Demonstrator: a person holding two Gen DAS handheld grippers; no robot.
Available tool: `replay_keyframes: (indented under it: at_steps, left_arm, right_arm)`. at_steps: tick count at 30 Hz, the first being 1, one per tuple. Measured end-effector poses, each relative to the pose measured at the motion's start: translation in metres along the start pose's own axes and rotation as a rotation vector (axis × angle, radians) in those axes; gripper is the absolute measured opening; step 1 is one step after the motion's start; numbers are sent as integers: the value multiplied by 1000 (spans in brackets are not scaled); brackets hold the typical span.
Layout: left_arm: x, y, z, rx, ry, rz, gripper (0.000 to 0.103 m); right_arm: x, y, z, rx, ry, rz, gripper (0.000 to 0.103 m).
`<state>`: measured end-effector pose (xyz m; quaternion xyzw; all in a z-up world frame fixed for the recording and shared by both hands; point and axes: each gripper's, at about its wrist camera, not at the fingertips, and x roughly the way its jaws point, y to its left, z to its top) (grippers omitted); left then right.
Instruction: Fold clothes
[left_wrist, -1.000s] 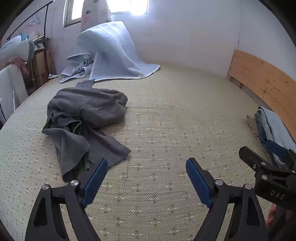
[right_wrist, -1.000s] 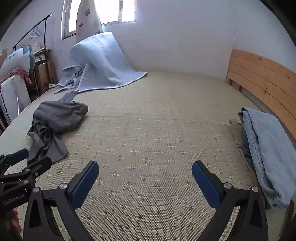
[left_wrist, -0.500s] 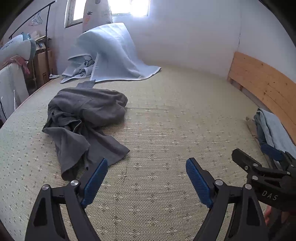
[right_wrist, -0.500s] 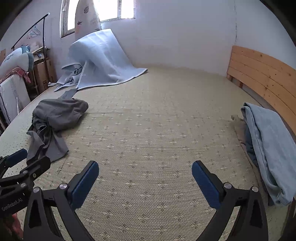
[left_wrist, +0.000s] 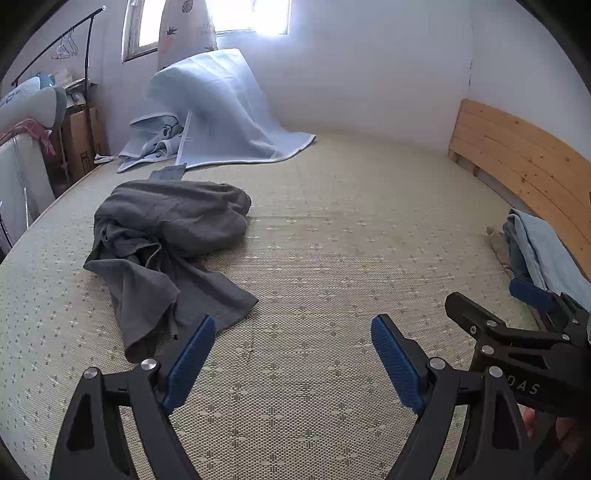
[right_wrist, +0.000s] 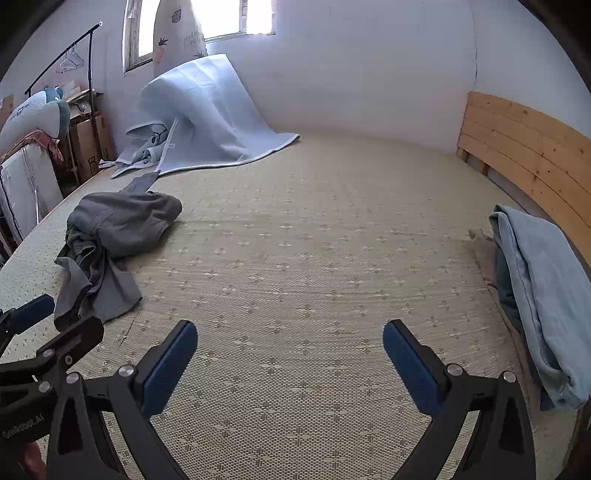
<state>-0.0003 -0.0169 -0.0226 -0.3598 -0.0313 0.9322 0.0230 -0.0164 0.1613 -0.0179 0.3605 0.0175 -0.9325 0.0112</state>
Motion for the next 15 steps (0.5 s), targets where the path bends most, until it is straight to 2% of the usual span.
replay_keyframes:
  at_steps: [15]
  left_arm:
    - [-5, 4, 3, -5, -28, 25, 89]
  right_arm:
    - [1, 4, 0, -11, -6, -2, 103]
